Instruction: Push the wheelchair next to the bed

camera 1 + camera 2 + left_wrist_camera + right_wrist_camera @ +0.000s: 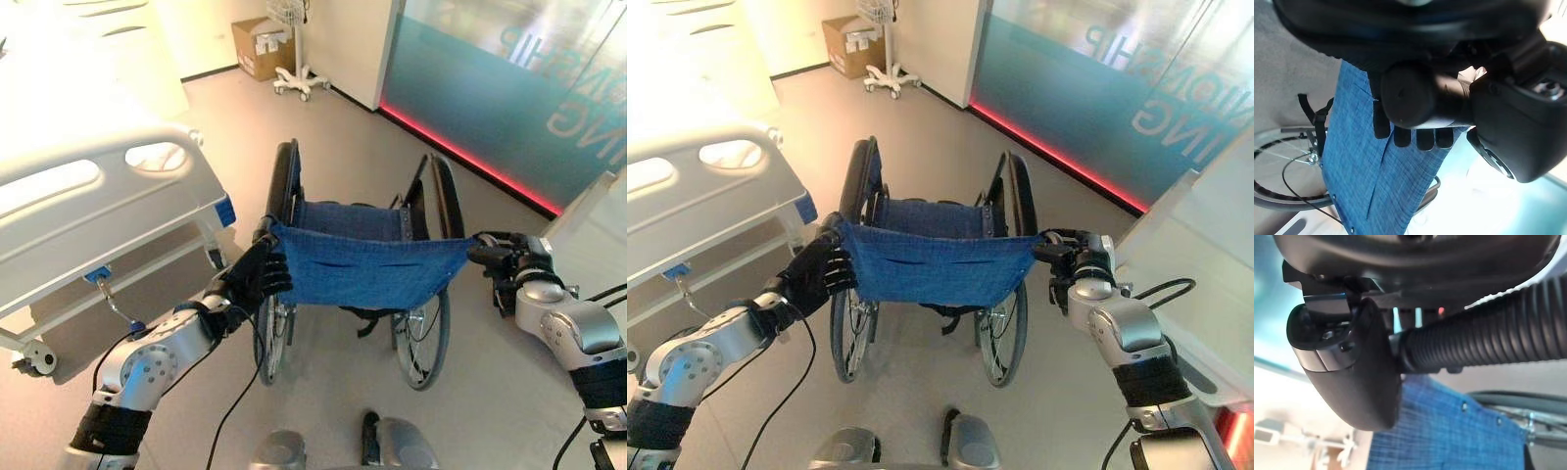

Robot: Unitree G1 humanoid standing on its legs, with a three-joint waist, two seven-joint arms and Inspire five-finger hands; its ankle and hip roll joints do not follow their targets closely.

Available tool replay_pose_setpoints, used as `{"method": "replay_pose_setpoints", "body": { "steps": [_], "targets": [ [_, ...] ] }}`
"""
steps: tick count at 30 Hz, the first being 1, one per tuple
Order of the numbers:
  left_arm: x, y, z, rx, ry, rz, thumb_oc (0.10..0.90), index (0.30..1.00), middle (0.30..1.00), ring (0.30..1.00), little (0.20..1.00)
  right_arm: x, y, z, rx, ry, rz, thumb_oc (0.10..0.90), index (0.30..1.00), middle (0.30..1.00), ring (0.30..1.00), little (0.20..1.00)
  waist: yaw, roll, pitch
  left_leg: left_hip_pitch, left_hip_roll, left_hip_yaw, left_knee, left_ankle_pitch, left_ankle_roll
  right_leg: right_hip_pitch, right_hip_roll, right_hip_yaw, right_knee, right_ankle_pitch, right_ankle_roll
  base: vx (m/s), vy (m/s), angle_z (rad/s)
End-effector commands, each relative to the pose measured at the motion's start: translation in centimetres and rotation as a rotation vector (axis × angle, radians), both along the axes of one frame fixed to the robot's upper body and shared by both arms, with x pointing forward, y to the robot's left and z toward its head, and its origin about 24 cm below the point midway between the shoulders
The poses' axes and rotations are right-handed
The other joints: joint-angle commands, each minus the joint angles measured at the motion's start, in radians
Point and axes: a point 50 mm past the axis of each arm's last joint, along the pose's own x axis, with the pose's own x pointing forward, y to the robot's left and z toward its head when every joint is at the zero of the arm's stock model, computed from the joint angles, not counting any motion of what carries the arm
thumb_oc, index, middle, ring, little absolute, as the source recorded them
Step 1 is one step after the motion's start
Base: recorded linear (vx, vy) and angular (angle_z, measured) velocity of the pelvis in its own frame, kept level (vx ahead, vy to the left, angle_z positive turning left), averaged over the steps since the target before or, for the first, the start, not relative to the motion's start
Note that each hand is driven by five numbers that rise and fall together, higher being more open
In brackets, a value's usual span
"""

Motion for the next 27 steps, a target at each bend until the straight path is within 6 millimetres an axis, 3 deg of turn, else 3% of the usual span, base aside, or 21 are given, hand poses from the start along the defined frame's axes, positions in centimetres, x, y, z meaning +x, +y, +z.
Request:
{"method": "replay_pose_setpoints", "body": {
  "steps": [1, 3, 4, 5, 7, 9, 11, 14, 17, 18, 19, 20, 21, 23, 25, 26, 27],
  "targets": [
    [1.2, 0.0, 4.1, -0.12, -0.217, 0.08, 0.4, 0.3, 0.3, 0.3, 0.3, 0.2, 9.6, 4.7, 0.287, -0.197, 0.532, 0.4, 0.3, 0.3, 0.3, 0.3, 0.045, -0.032, -0.123, -0.088, -0.088, 0.057, 0.124, 0.281, 0.052, 0.094, 0.022, -0.045, -0.258, 0.222, -0.024, 0.25, -0.131, -0.05],
    [1.0, 0.4, 4.2, -0.119, -0.227, 0.096, 0.4, 0.3, 0.3, 0.3, 0.3, 0.1, 9.9, 5.0, 0.277, -0.2, 0.554, 0.4, 0.3, 0.3, 0.3, 0.3, 0.058, -0.022, -0.113, -0.096, -0.097, 0.078, 0.032, 0.26, 0.062, 0.121, 0.042, -0.046, -0.252, 0.209, -0.02, 0.28, -0.094, -0.13],
    [0.8, 1.2, 4.5, -0.117, -0.24, 0.118, 0.4, 0.3, 0.3, 0.3, 0.3, 0.1, 10.4, 5.2, 0.273, -0.208, 0.574, 0.4, 0.3, 0.3, 0.3, 0.3, 0.07, -0.009, -0.108, -0.082, -0.067, 0.11, -0.171, 0.28, 0.077, 0.157, 0.076, -0.047, -0.247, 0.181, -0.021, 0.28, -0.076, -0.02],
    [0.8, 1.2, 4.5, -0.117, -0.24, 0.12, 0.4, 0.3, 0.3, 0.3, 0.3, 0.1, 10.5, 5.2, 0.274, -0.208, 0.575, 0.4, 0.3, 0.3, 0.3, 0.3, 0.073, -0.011, -0.105, -0.072, -0.066, 0.114, -0.194, 0.284, 0.078, 0.164, 0.076, -0.044, -0.248, 0.178, -0.021, 0.4, -0.066, -0.06],
    [0.9, 1.4, 4.2, -0.109, -0.238, 0.129, 0.4, 0.3, 0.3, 0.3, 0.3, 0.5, 11.2, 4.9, 0.295, -0.211, 0.569, 0.4, 0.3, 0.3, 0.3, 0.3, 0.098, 0.021, -0.109, -0.104, -0.033, 0.128, -0.476, 0.396, 0.061, 0.216, 0.14, -0.05, -0.237, 0.127, -0.037, 0.53, -0.038, -0.11],
    [1.1, 1.1, 3.5, -0.098, -0.236, 0.129, 0.4, 0.3, 0.3, 0.3, 0.3, 0.7, 11.8, 4.0, 0.303, -0.202, 0.57, 0.4, 0.3, 0.3, 0.3, 0.3, 0.12, 0.039, -0.106, -0.135, 0.004, 0.17, -0.678, 0.497, 0.035, 0.269, 0.185, -0.056, -0.227, 0.086, -0.054, 0.65, -0.032, -0.17],
    [1.1, 0.7, 3.3, -0.097, -0.247, 0.122, 0.4, 0.3, 0.3, 0.3, 0.3, 0.7, 11.7, 3.2, 0.301, -0.199, 0.568, 0.4, 0.3, 0.3, 0.3, 0.3, 0.13, 0.042, -0.104, -0.158, 0.017, 0.196, -0.748, 0.521, 0.026, 0.306, 0.202, -0.052, -0.216, 0.053, -0.064, 0.48, -0.011, -0.12],
    [1.2, 0.5, 3.4, -0.095, -0.257, 0.109, 0.4, 0.3, 0.3, 0.3, 0.3, 0.6, 11.3, 1.8, 0.31, -0.199, 0.549, 0.4, 0.3, 0.3, 0.3, 0.3, 0.142, 0.042, -0.119, -0.169, 0.019, 0.236, -0.755, 0.493, 0.035, 0.346, 0.204, -0.059, -0.177, -0.013, -0.067, 0.58, 0.012, -0.22],
    [1.3, 0.6, 3.3, -0.089, -0.251, 0.118, 0.4, 0.3, 0.3, 0.3, 0.3, 0.5, 11.3, 1.0, 0.326, -0.194, 0.557, 0.4, 0.3, 0.3, 0.3, 0.3, 0.155, 0.032, -0.145, -0.156, 0.002, 0.219, -0.726, 0.448, 0.06, 0.361, 0.188, -0.062, -0.121, -0.059, -0.049, 0.46, 0.023, -0.23],
    [1.4, 0.8, 3.4, -0.083, -0.237, 0.124, 0.4, 0.3, 0.3, 0.3, 0.3, 0.4, 11.7, 0.5, 0.339, -0.189, 0.569, 0.4, 0.3, 0.3, 0.3, 0.3, 0.171, 0.015, -0.166, -0.154, -0.024, 0.199, -0.662, 0.416, 0.087, 0.379, 0.167, -0.062, -0.063, -0.057, -0.024, 0.56, 0.042, -0.49],
    [1.5, 0.9, 3.3, -0.069, -0.227, 0.12, 0.4, 0.3, 0.3, 0.3, 0.3, 0.4, 11.9, 0.3, 0.347, -0.192, 0.572, 0.4, 0.3, 0.3, 0.3, 0.3, 0.184, -0.001, -0.181, -0.148, -0.045, 0.194, -0.637, 0.39, 0.116, 0.387, 0.145, -0.074, 0.045, -0.009, 0.011, 0.64, 0.078, -0.44],
    [1.7, 1.0, 3.3, -0.056, -0.225, 0.108, 0.4, 0.3, 0.3, 0.3, 0.3, 0.4, 12.1, 0.3, 0.354, -0.197, 0.569, 0.4, 0.3, 0.3, 0.3, 0.3, 0.192, -0.017, -0.19, -0.138, -0.068, 0.191, -0.63, 0.376, 0.138, 0.373, 0.13, -0.075, 0.146, 0.074, 0.06, 0.43, 0.099, -0.34],
    [1.9, 1.0, 3.4, -0.05, -0.227, 0.099, 0.4, 0.3, 0.3, 0.3, 0.3, 0.5, 12.4, 0.3, 0.363, -0.204, 0.564, 0.4, 0.3, 0.3, 0.3, 0.3, 0.2, -0.017, -0.202, -0.126, -0.077, 0.168, -0.634, 0.371, 0.153, 0.345, 0.14, -0.062, 0.255, 0.184, 0.108, 0.36, 0.09, -0.26],
    [2.3, 1.1, 3.7, -0.053, -0.232, 0.093, 0.4, 0.3, 0.3, 0.3, 0.3, 0.6, 13.0, 0.6, 0.374, -0.207, 0.564, 0.4, 0.3, 0.3, 0.3, 0.3, 0.195, -0.005, -0.211, -0.097, -0.078, 0.14, -0.64, 0.358, 0.17, 0.283, 0.155, -0.042, 0.404, 0.287, 0.136, 0.33, 0.098, -0.15],
    [2.7, 1.0, 4.1, -0.064, -0.227, 0.089, 0.4, 0.3, 0.3, 0.3, 0.3, 0.7, 13.6, 0.7, 0.372, -0.202, 0.57, 0.4, 0.3, 0.3, 0.3, 0.3, 0.177, 0.008, -0.213, -0.075, -0.084, 0.116, -0.63, 0.339, 0.179, 0.194, 0.135, -0.031, 0.436, 0.287, 0.116, 0.39, 0.111, 0.17],
    [3.2, 0.9, 4.2, -0.074, -0.216, 0.069, 0.4, 0.3, 0.3, 0.3, 0.3, 0.7, 13.6, 0.6, 0.352, -0.193, 0.571, 0.4, 0.3, 0.3, 0.3, 0.3, 0.15, 0.026, -0.207, -0.049, -0.096, 0.088, -0.624, 0.33, 0.187, 0.113, 0.109, -0.035, 0.366, 0.221, 0.083, 0.34, 0.07, 0.08],
    [3.2, 0.9, 4.1, -0.074, -0.213, 0.064, 0.4, 0.3, 0.3, 0.3, 0.3, 0.7, 13.5, 0.6, 0.347, -0.192, 0.57, 0.4, 0.3, 0.3, 0.3, 0.3, 0.142, 0.027, -0.204, -0.044, -0.101, 0.08, -0.621, 0.328, 0.188, 0.102, 0.103, -0.035, 0.341, 0.209, 0.077, 0.49, 0.028, 0.08]
  ]
}}
